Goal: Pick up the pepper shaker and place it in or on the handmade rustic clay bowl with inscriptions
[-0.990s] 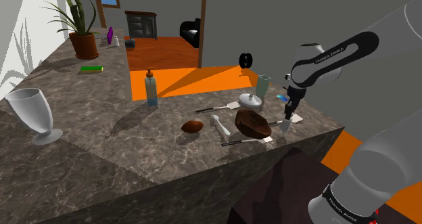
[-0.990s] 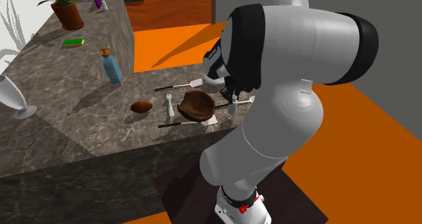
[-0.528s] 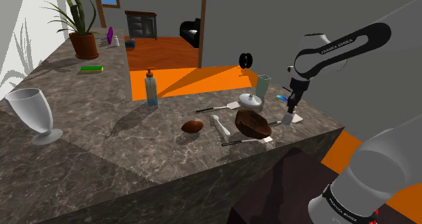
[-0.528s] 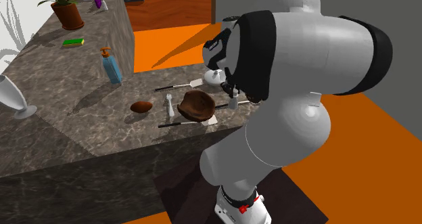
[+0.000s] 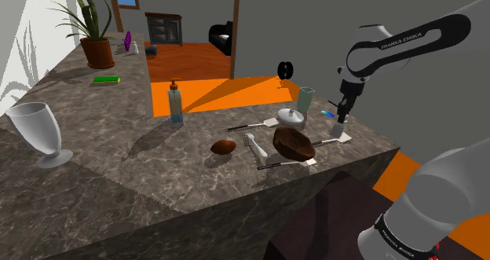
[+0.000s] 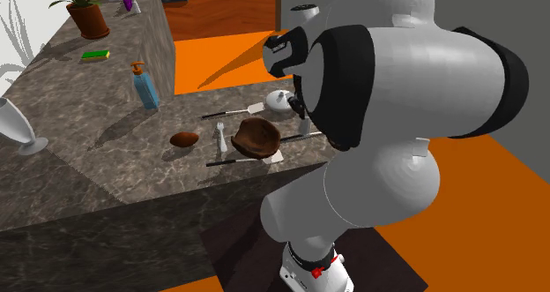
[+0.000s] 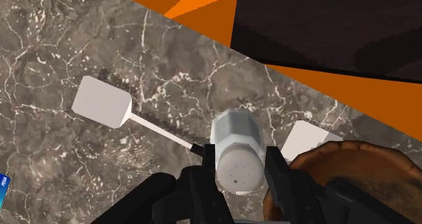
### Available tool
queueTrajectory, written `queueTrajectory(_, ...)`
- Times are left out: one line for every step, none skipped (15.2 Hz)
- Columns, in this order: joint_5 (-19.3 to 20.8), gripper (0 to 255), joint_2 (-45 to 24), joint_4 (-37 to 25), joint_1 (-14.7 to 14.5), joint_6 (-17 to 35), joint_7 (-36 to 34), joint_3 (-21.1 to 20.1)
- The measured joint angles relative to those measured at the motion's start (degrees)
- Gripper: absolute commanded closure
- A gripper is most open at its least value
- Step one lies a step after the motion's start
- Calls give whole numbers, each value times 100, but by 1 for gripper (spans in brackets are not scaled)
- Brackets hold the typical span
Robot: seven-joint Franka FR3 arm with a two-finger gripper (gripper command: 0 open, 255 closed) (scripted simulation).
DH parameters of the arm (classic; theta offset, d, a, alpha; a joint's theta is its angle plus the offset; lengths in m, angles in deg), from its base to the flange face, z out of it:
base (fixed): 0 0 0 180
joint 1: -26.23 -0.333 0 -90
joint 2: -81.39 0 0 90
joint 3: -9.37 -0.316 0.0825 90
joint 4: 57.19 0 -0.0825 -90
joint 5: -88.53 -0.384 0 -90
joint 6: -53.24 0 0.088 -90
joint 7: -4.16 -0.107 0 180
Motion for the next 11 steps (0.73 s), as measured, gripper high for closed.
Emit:
queueTrajectory(-6, 255, 42, -47, 0, -89, 8, -11)
queueTrajectory(-13, 255, 73, -111, 1, -182, 26, -16)
queueTrajectory(-24, 255, 100, -168, -5, -265, 26, -32)
queueTrajectory(-32, 255, 130, -228, -6, -355, 39, -41)
queueTrajectory(-38, 255, 168, -276, -7, -441, 44, -53)
queueTrajectory(-50, 255, 188, -334, -14, -519, 45, -68)
queueTrajectory(-53, 255, 237, -372, -13, -607, 47, -83)
queueTrajectory(-64, 255, 244, -434, -17, -676, 54, -91)
queueTrajectory(-70, 255, 266, -485, -19, -748, 62, -100)
queueTrajectory(-80, 255, 285, -552, -23, -833, 70, -111)
queueTrajectory(-83, 255, 306, -606, -20, -907, 85, -114)
